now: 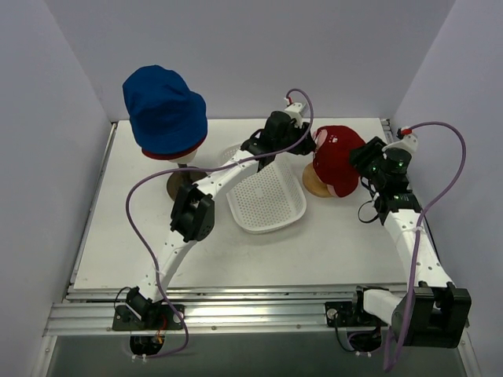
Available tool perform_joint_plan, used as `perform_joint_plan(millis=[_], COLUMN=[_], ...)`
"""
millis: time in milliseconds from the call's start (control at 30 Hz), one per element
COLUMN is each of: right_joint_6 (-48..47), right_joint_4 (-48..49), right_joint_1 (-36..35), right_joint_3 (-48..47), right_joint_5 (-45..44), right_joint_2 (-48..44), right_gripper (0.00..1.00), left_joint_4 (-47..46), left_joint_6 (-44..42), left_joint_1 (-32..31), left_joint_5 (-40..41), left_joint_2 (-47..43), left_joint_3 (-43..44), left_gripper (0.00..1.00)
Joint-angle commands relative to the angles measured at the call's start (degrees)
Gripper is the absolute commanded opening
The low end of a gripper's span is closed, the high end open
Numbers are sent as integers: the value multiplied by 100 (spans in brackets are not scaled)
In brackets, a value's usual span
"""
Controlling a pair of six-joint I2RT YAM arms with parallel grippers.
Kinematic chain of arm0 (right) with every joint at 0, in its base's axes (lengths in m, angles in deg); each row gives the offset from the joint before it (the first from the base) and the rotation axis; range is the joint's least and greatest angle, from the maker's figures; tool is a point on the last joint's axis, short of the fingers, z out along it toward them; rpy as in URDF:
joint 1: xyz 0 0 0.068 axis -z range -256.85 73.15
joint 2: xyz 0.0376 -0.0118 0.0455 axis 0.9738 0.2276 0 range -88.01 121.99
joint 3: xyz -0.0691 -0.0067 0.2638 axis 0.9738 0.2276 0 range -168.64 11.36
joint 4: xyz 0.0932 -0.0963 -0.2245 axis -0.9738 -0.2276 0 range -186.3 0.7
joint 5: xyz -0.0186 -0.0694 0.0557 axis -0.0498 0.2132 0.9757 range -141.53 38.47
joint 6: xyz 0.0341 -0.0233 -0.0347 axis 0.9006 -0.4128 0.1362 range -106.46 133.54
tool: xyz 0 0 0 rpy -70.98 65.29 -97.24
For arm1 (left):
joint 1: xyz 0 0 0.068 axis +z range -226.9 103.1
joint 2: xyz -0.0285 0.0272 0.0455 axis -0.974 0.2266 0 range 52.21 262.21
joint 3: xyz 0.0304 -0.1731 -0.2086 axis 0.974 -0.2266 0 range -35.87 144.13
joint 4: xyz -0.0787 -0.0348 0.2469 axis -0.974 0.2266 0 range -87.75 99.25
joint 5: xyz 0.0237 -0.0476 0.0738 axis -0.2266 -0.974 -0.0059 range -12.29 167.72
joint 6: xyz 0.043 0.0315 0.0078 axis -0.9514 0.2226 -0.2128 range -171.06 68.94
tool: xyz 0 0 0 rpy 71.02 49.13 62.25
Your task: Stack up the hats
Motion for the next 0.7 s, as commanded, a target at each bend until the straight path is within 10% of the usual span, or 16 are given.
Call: perform_joint_plan(millis=[0, 667], right_joint_6=[-90, 33], right_joint_4=[63, 484], right_joint_1=[58, 471], right_joint_3=[13, 451], right_joint_5=[40, 558], right_joint_2=[-189, -4], right_gripper=[43, 46], left_joint_4=[-396, 35], left_joint_6=[81, 204], left_joint_1=[74, 100], left_joint_5=[-130, 388], left_joint_2=[-254, 141], left_joint_3=[-181, 197], left_gripper=[50, 46])
